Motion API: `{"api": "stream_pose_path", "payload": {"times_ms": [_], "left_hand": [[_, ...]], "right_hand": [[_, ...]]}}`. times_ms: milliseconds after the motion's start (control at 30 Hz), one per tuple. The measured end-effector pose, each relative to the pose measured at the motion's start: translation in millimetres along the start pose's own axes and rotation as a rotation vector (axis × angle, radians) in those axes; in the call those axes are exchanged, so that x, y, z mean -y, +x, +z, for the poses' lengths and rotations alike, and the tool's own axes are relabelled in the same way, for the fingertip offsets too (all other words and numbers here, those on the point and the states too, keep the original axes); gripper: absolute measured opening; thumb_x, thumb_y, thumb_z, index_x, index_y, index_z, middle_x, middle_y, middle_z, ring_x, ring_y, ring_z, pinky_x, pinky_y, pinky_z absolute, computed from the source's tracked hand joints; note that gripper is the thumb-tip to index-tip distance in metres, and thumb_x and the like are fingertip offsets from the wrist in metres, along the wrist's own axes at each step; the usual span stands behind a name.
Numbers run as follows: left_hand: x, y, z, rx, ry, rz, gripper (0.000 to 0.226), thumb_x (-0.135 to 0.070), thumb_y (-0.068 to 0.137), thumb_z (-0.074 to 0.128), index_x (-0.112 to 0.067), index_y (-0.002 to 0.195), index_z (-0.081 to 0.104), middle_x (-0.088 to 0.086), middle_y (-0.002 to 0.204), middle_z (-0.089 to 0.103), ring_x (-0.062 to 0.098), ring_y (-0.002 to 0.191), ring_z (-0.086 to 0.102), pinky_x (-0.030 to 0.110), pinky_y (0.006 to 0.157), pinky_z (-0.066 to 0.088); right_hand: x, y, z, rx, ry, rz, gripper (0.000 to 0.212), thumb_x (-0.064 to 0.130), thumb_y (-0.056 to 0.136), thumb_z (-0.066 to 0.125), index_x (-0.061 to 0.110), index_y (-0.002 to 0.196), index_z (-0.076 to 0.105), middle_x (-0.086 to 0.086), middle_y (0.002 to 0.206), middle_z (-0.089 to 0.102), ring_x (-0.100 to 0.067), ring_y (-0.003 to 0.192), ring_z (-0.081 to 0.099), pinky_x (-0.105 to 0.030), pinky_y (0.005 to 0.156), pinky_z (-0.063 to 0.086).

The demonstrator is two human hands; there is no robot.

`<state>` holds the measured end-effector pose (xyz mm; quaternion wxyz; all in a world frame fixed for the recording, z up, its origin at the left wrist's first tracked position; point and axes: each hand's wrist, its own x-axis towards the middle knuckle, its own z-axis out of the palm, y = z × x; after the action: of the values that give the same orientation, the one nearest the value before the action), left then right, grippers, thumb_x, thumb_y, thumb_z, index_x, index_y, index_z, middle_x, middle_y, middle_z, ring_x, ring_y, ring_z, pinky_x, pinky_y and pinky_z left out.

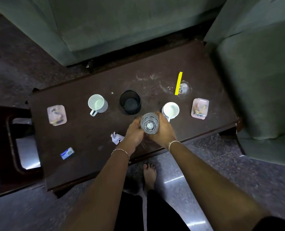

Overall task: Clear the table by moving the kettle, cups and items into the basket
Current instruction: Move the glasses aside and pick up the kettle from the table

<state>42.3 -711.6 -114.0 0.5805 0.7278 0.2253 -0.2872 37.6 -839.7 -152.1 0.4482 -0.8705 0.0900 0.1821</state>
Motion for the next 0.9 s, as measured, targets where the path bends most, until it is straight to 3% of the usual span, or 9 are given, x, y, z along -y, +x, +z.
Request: {"api": "stream_pose_path", "payload": {"times_ms": [67,300,467,600,733,900], "left_hand": [[2.1,4.6,3.2,-0.004,0.021,-0.003,0.041,-0.002,0.086,0.061,-0.016,0.125,0.059,0.003,0.123,0.065,0.014,0.111,0.059,0.026,0.095,0.047],[2.9,12.0,3.6,0.0,0.025,-0.008,0.042,-0.003,0.086,0.063,-0.023,0.122,0.057,0.005,0.127,0.063,0.018,0.118,0.058,0.039,0.106,0.045],[5.3,14.9,-1.4,0.022,0.039,-0.019,0.049,-0.004,0.084,0.065,-0.019,0.129,0.055,0.001,0.125,0.063,0.014,0.115,0.058,0.027,0.098,0.046],[0.6,9.9,-6.2,0.048,0.033,-0.051,0.05,0.0,0.085,0.062,-0.015,0.131,0.052,-0.001,0.12,0.064,0.011,0.107,0.06,0.021,0.087,0.049],[-13.1,-2.1,-12.1,-0.01,-0.006,-0.087,0.058,0.01,0.083,0.056,-0.005,0.138,0.043,0.003,0.128,0.057,0.012,0.116,0.053,0.035,0.105,0.045],[-32.1,-38.1,-23.6,-0.106,-0.006,-0.047,0.046,0.013,0.086,0.038,0.0,0.129,0.052,0.016,0.13,0.06,0.025,0.121,0.056,0.036,0.105,0.044]], "right_hand": [[-1.5,3.1,-0.8,-0.001,0.009,-0.006,0.061,0.029,0.063,0.08,0.026,0.113,0.045,0.005,0.108,0.061,-0.019,0.095,0.063,-0.033,0.076,0.053],[-4.6,9.8,1.6,0.027,0.009,0.001,0.067,0.021,0.063,0.081,0.021,0.117,0.042,0.0,0.112,0.058,-0.021,0.099,0.06,-0.04,0.082,0.054],[-0.3,10.4,2.6,0.047,-0.011,-0.012,0.074,0.018,0.061,0.083,0.014,0.122,0.041,-0.005,0.117,0.055,-0.024,0.108,0.056,-0.043,0.089,0.051],[11.4,5.4,-2.3,0.068,-0.047,-0.049,0.093,0.019,0.06,0.085,0.009,0.138,0.034,-0.01,0.133,0.047,-0.025,0.125,0.045,-0.038,0.104,0.041],[27.1,-6.5,-8.1,0.014,-0.077,-0.091,0.096,0.028,0.061,0.084,0.009,0.14,0.034,-0.01,0.138,0.044,-0.026,0.13,0.041,-0.038,0.108,0.036],[50.6,-32.1,-13.6,-0.026,-0.138,-0.127,0.092,0.035,0.063,0.084,0.011,0.139,0.036,-0.007,0.14,0.042,-0.024,0.135,0.036,-0.033,0.11,0.033]]}}
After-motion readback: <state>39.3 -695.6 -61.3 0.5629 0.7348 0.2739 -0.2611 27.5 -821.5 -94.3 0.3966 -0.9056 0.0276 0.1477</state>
